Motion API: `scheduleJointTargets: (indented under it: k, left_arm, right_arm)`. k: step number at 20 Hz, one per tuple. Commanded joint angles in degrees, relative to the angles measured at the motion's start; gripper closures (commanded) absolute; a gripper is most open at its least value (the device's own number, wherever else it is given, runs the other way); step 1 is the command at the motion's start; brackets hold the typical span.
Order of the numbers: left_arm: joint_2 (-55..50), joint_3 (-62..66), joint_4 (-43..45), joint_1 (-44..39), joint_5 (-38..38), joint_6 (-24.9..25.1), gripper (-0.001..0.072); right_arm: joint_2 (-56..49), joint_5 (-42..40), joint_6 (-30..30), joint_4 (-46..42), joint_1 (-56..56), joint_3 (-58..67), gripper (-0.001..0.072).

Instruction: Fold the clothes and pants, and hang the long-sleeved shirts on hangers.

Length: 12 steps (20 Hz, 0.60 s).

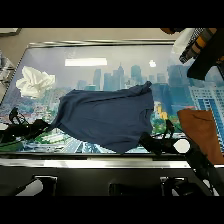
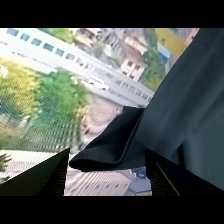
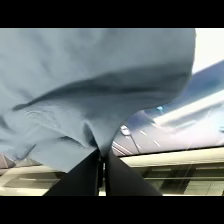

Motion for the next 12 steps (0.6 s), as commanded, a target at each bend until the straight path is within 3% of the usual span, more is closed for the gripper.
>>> scheduleJointTargets:
  k: [1,3,4,6,12]
  left_arm:
    - [-2.75,-0.04,-3.19,-2.58,1.51,3.82,0.0164]
    - [-4.11,-0.04,-3.54,-5.18,1.51,3.78,0.0182]
    - [-4.44,-0.02,-3.54,-6.43,1.53,3.78,0.0258]
    - [-4.39,0.42,-4.66,-7.23,1.18,3.8,0.0697]
    - [-0.68,11.34,-10.64,-7.06,-4.44,3.76,0.069]
  right_arm:
    - [0.31,0.17,1.33,-2.45,0.07,2.14,0.0689]
    - [0.31,0.66,2.32,-4.39,0.07,3.72,0.0689]
    - [0.31,1.16,2.38,-5.51,0.07,4.57,0.0689]
    - [0.31,2.05,3.19,-8.22,0.07,6.51,0.0689]
    - [0.28,3.08,5.92,-28.24,0.0,24.92,0.069]
